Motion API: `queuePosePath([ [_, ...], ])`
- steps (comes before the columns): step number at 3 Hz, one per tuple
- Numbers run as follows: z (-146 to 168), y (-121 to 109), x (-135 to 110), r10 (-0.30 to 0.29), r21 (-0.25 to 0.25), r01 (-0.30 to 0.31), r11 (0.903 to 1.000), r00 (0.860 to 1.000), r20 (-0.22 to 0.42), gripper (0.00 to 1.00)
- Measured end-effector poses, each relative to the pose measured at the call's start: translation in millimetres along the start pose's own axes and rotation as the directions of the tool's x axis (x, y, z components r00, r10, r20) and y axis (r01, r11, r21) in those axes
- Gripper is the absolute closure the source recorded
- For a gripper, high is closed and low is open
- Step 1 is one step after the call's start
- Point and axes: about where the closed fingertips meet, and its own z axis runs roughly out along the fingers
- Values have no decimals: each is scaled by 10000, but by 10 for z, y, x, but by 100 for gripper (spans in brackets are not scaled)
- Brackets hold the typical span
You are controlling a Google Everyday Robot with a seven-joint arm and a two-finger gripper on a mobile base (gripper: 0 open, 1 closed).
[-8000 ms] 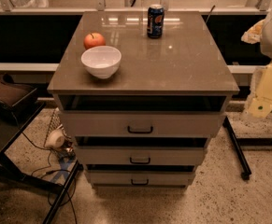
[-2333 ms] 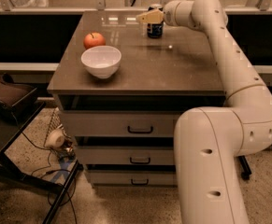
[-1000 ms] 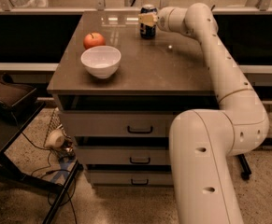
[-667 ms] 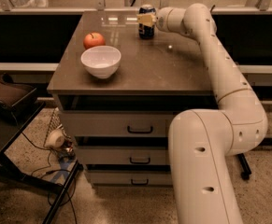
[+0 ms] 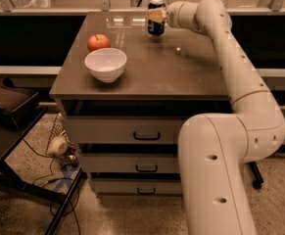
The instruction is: Pick pepsi can
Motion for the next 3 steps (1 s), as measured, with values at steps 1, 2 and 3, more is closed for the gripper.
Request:
queuePosePath([
  [1, -278, -93, -327, -20, 222, 13, 9998, 9995, 320, 100],
  [2, -570, -175, -567, 41, 272, -60, 9996, 9977, 682, 100],
  [3, -870, -132, -808, -234, 0, 235, 9997, 9942, 1048, 100],
])
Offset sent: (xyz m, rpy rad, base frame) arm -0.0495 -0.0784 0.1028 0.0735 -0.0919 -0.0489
